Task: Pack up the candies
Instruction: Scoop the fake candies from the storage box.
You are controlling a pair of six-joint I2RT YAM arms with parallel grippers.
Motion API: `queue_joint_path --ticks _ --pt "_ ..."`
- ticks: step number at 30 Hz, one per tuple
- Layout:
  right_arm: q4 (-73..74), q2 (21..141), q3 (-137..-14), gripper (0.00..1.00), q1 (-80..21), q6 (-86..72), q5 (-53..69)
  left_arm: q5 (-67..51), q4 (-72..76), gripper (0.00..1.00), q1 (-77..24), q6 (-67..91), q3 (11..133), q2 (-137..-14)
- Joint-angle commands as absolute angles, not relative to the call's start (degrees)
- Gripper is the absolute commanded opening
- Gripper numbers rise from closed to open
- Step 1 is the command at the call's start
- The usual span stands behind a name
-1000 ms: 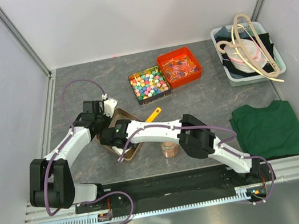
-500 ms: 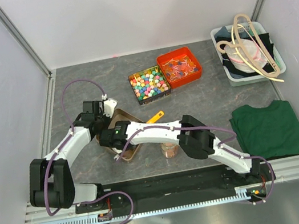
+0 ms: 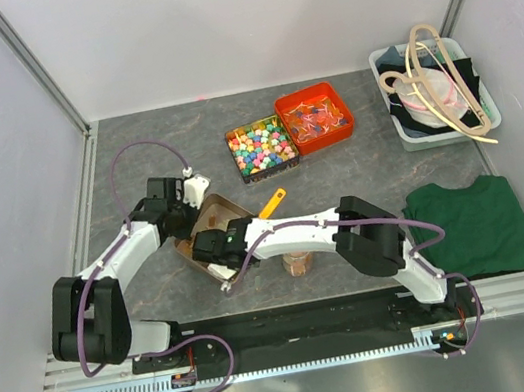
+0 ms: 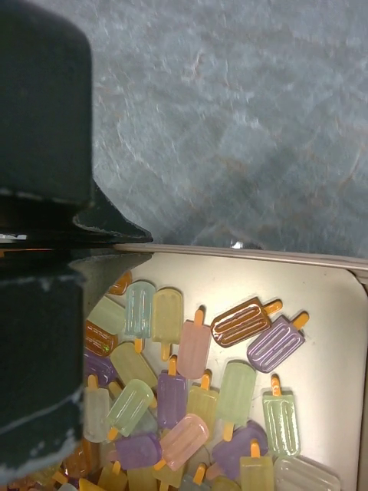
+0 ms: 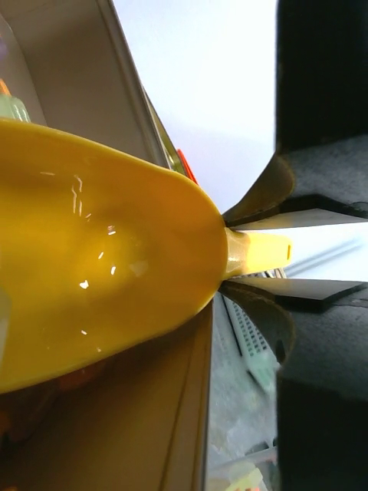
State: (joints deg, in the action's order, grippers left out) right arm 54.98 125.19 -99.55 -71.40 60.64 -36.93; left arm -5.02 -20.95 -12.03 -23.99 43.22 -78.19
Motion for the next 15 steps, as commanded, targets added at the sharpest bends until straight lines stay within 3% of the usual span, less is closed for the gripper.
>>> queue_joint_path --ticks 1,15 --pt "49.8 123.0 -96.2 0.0 -75.8 70.4 -21.4 -8.2 -9.8 0.02 -12.0 -21.8 48.9 -78.6" --pt "51.2 123.7 -99.8 0.0 -76.1 64.7 -3.1 -13.2 -7.2 0.02 -12.4 -19.6 52.6 -85.0"
